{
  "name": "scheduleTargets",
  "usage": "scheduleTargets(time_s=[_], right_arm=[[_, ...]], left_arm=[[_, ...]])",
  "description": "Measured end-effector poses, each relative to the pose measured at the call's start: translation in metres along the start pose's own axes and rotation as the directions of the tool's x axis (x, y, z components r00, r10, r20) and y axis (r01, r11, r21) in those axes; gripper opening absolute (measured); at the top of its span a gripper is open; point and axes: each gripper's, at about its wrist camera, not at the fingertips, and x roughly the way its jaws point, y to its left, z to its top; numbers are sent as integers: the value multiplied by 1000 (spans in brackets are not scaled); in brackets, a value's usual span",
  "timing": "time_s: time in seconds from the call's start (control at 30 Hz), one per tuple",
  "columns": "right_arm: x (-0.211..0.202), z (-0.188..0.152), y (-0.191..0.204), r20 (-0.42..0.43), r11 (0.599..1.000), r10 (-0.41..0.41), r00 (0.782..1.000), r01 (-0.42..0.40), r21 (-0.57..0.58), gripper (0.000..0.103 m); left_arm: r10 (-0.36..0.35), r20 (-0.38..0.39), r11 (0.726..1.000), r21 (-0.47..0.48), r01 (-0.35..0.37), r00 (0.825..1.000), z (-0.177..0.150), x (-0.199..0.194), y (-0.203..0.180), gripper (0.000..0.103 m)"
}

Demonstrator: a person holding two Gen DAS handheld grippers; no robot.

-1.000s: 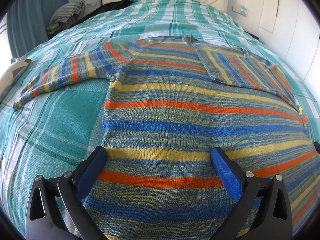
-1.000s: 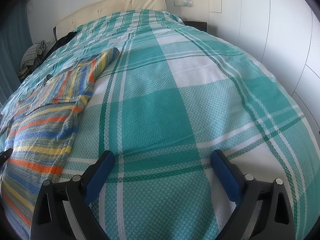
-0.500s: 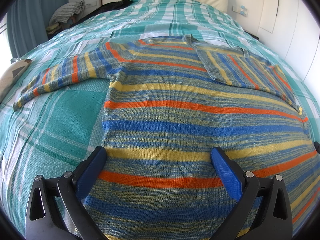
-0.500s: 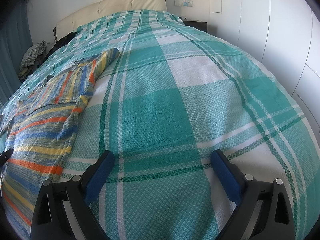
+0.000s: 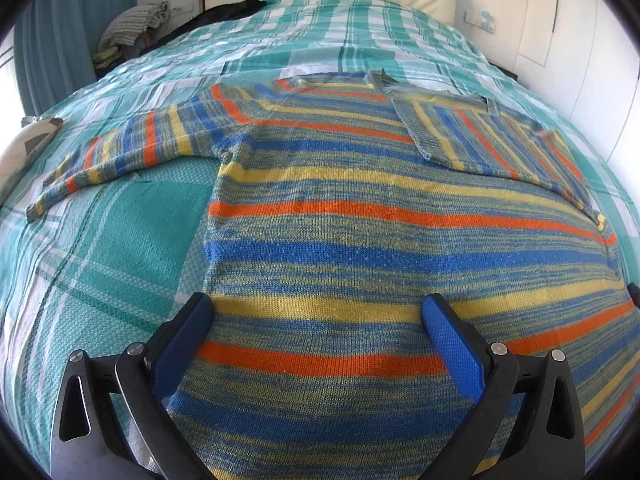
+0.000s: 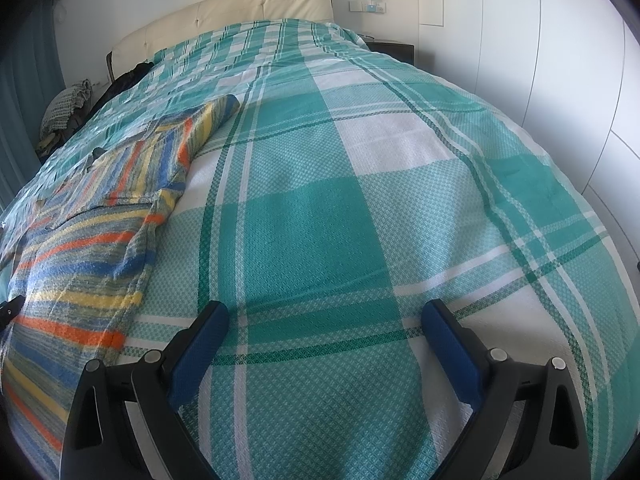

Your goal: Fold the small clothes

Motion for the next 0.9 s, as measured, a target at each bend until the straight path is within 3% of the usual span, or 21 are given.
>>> scheduleTargets(time_s=[0.37, 0.47, 0.53, 0.6, 0.67, 0.7, 0.77, 0.83, 0.9], right_arm=[[1, 1, 1, -2, 1000, -6, 1000, 6, -3, 97], [1, 1, 2, -2, 1000, -7, 1000, 7, -5, 97], [1, 0, 2, -1, 1000, -6, 1000, 6, -4, 97], [1, 0, 1, 0, 1000, -2, 1000, 2, -1, 98], [2, 0, 2, 0, 1000, 0, 1000, 0, -1, 98], [2, 0, 1, 0, 1000, 1, 1000, -1, -1, 98], [2, 0, 2, 0, 1000, 0, 1000, 0, -2, 98], [1, 0, 2, 0, 1000, 0, 1000, 0, -3, 99], [1, 0, 2, 0, 1000, -1, 1000, 1, -4, 99]], left_arm=[[3, -3, 1000, 2, -3, 1000, 1, 1, -1, 103], [-51, -86, 999, 2, 51, 995, 7, -3, 4, 103], [-112, -179, 994, -29, 109, 977, 11, -7, 11, 103], [-216, -243, 975, -109, 195, 946, 10, -21, 26, 103], [-308, -257, 947, -174, 269, 916, 14, -44, 50, 102], [-331, -234, 938, -189, 291, 914, 19, -56, 67, 102], [-307, -141, 940, -202, 276, 941, 40, -75, 109, 102], [-189, -38, 955, -242, 174, 981, 68, -84, 164, 102], [-112, 9, 936, -335, 108, 994, 91, -75, 222, 102]])
